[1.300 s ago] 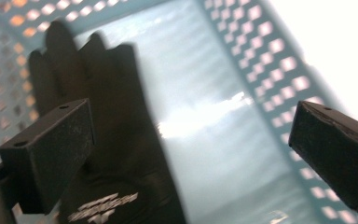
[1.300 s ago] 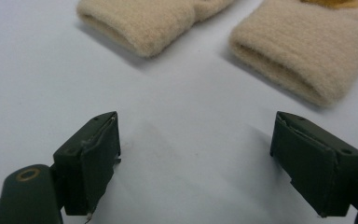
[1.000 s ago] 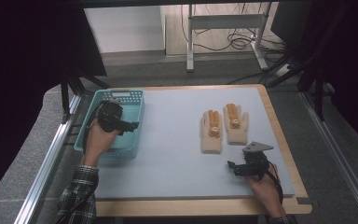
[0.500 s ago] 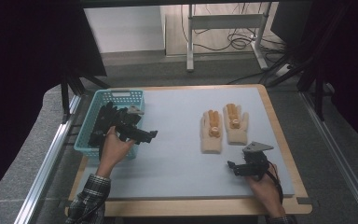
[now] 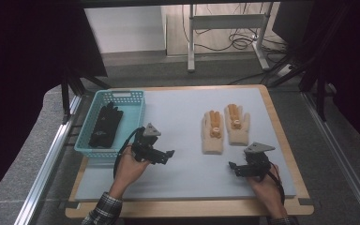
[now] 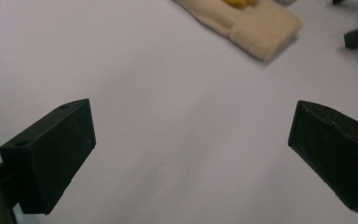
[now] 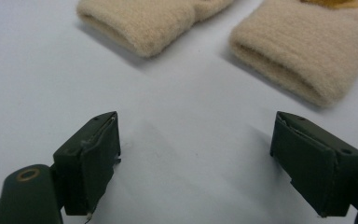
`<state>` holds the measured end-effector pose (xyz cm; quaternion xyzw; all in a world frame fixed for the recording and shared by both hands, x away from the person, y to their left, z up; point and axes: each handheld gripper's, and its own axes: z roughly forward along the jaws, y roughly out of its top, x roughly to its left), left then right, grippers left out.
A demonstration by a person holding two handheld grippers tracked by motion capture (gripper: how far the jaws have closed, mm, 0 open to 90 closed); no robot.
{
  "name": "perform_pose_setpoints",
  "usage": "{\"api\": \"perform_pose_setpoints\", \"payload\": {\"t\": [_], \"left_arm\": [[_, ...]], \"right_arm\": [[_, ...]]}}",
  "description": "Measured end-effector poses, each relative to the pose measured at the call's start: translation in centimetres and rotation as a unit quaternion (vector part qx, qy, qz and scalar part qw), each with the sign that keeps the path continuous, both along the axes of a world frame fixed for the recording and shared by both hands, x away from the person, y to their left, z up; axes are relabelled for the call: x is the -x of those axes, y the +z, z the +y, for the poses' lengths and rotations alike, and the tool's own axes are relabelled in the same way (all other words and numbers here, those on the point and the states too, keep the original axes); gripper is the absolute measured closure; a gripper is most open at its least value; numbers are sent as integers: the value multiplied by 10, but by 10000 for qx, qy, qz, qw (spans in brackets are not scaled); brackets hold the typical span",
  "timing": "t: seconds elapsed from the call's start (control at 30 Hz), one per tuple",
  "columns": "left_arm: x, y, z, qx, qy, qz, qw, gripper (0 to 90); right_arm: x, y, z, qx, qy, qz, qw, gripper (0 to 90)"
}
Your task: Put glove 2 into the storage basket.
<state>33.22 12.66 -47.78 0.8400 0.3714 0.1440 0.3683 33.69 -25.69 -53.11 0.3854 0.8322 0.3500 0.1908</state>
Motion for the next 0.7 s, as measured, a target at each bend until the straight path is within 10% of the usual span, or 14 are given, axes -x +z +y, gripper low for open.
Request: {"api": "perform_pose_setpoints", "payload": {"t": [0.7], "left_arm": [[33,-64,-1,-422,460,31,9980,10]], "right_arm": [[-1,0,0,39,-88,31,9999,110]]}}
